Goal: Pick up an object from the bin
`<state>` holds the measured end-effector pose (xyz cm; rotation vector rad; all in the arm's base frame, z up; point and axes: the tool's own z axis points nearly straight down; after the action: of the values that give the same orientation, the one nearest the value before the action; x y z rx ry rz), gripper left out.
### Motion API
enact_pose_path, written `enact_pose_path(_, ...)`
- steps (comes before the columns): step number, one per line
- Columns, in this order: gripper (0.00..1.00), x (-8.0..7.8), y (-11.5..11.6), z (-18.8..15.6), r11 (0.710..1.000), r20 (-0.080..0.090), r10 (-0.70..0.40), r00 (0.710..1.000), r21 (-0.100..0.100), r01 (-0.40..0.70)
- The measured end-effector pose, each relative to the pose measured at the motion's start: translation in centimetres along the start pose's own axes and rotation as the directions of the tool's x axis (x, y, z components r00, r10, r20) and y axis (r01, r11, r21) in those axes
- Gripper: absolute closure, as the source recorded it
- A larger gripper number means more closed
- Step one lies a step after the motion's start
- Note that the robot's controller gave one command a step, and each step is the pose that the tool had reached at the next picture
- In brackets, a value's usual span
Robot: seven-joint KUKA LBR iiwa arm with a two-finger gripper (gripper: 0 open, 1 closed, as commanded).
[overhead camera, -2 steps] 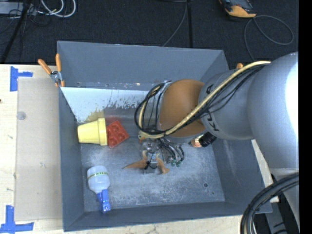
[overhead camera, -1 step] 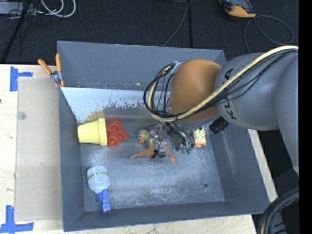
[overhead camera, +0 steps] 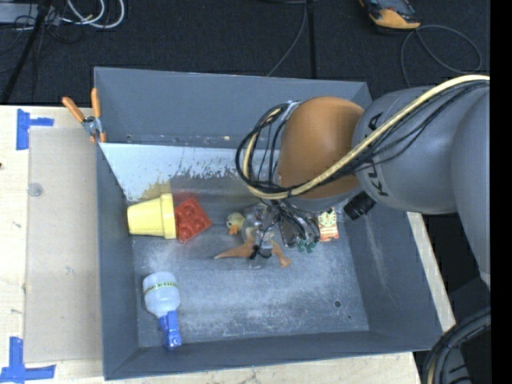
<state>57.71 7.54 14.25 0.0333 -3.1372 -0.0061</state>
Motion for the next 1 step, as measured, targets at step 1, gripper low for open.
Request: enact_pose_path(1, 1.00, 0.00, 0.00, 0.00, 1.000, 0.000, 0.000, 1.000, 0.000, 0.000)
